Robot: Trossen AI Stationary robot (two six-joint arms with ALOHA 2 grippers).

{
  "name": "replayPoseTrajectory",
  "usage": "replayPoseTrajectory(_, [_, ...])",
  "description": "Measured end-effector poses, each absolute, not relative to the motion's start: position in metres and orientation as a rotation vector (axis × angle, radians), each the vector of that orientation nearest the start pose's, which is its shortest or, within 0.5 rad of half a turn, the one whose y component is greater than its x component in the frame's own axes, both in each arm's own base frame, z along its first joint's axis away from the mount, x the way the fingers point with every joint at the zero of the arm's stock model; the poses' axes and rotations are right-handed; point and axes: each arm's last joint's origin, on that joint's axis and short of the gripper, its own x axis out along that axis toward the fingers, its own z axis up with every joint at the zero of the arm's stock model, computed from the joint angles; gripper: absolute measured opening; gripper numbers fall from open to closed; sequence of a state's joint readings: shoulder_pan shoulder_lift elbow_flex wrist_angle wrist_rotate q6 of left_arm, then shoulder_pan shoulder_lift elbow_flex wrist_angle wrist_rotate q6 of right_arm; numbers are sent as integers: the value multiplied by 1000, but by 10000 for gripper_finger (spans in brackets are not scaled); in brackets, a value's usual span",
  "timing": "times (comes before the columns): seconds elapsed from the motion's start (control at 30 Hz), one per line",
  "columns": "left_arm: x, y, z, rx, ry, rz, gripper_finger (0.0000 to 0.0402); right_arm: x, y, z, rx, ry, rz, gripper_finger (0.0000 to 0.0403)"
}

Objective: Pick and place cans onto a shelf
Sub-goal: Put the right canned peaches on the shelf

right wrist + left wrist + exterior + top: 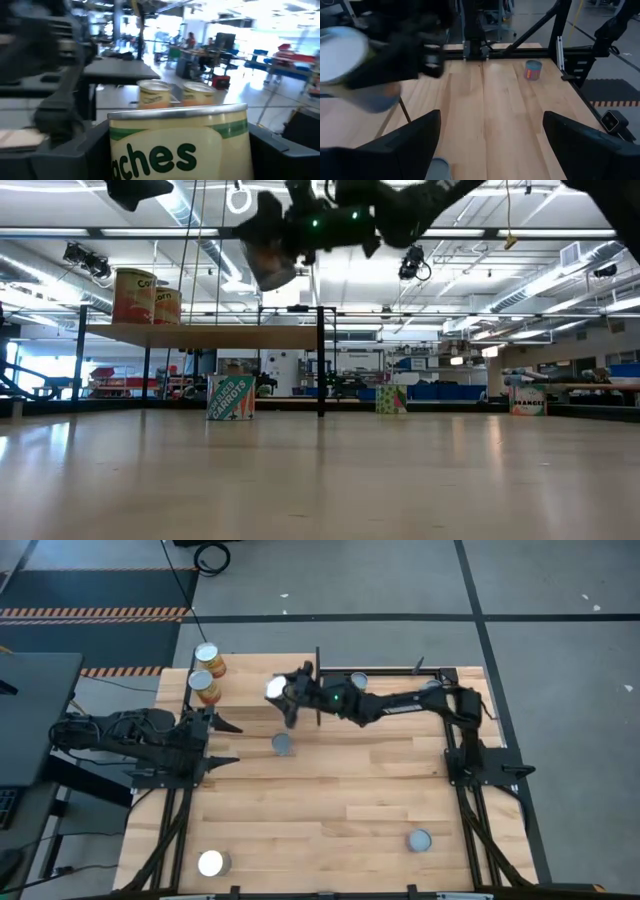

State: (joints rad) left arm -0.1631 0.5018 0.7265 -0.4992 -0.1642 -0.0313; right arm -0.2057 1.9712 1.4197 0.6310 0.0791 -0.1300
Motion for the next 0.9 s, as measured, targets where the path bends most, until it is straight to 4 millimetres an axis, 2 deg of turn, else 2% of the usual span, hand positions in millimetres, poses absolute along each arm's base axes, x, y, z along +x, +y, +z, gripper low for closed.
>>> replayPoseTrajectory(0.07, [106, -13, 317, 12, 271, 6, 357, 453, -105, 266, -121, -67, -326, 312])
replayPoseTrajectory(0.17, [106, -13, 317, 8, 273, 6, 357, 458, -109, 251, -145, -53, -365, 312])
replayPoseTrajectory(0.33, [106, -13, 317, 9, 276, 6, 357, 461, -114, 239, -156, -49, -456, 315])
replayPoseTrajectory(0.63, [106, -13, 316, 6, 283, 6, 357, 454, -137, 240, -143, -35, -513, 353])
replayPoseTrajectory(0.9, [105, -13, 314, -14, 306, 10, 357, 449, -151, 236, -80, -1, -529, 361])
